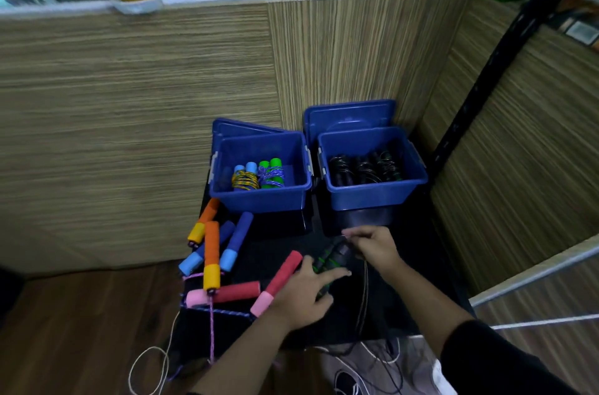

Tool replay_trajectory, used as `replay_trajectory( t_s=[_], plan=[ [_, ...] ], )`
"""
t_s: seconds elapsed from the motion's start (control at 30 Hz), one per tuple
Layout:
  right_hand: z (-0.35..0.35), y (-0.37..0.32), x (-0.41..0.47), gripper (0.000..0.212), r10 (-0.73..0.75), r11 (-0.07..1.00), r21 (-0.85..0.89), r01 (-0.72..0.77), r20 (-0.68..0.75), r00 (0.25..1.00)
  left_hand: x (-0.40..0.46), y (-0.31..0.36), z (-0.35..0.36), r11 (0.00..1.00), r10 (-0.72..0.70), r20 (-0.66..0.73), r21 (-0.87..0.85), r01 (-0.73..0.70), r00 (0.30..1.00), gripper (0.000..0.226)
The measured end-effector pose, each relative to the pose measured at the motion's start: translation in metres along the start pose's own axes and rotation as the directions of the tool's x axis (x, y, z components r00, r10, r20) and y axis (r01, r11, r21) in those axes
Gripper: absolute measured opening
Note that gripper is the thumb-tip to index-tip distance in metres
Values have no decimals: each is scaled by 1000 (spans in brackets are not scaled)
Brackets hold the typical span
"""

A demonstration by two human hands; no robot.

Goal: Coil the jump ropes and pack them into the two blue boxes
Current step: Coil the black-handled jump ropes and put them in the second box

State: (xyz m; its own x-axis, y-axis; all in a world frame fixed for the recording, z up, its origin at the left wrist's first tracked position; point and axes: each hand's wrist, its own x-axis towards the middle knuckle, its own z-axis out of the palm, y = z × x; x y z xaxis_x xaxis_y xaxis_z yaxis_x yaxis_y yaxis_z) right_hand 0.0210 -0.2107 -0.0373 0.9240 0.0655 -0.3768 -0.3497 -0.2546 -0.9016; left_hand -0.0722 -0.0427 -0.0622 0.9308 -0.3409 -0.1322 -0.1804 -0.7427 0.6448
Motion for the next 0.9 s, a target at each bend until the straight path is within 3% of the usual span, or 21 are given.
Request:
replay_trajectory(
  t_s=[0.1, 0.17, 0.23, 0.27, 0.37, 0.5, 0.6, 0.67, 0.8, 0.9],
  plan=[
    [11, -51, 2, 13, -85, 976, 202, 82, 5, 996, 9, 12, -36, 990, -78, -198, -131, 52, 977, 53],
    [22, -83, -1, 9, -142, 956, 270, 119, 65, 988, 16, 18, -64, 962, -136, -396, -273, 25, 908, 51],
    [37, -105, -7, 2, -201, 970, 173, 168, 194, 960, 23, 19, -94, 873, -251, -530, -486, -47, 810, 48],
    [46, -112, -11, 11, -218, 975, 93, 201, 252, 943, 26, 19, -109, 803, -324, -558, -589, -90, 764, 48],
    [77, -124, -26, 24, -202, 974, -17, 225, 384, 901, 29, 16, -150, 654, -431, -602, -722, -227, 673, 51],
    [112, -131, -42, 9, -160, 986, 123, 116, 469, 869, 23, 15, -174, 650, -437, -658, -702, -291, 613, 52],
    [121, -127, -36, 7, -226, 971, 17, 240, 411, 883, 15, 15, -179, 651, -445, -687, -689, -319, 574, 47],
    [121, -125, -32, 8, -238, 965, -7, 261, 385, 892, 12, 13, -181, 654, -427, -685, -685, -321, 590, 47],
    [120, -119, -31, 11, -156, 986, 122, 113, 445, 882, 9, 8, -183, 635, -435, -655, -710, -305, 617, 49],
    [127, -115, -34, 16, -243, 967, 39, 251, 428, 870, 9, 10, -187, 587, -498, -652, -739, -331, 572, 48]
  ],
)
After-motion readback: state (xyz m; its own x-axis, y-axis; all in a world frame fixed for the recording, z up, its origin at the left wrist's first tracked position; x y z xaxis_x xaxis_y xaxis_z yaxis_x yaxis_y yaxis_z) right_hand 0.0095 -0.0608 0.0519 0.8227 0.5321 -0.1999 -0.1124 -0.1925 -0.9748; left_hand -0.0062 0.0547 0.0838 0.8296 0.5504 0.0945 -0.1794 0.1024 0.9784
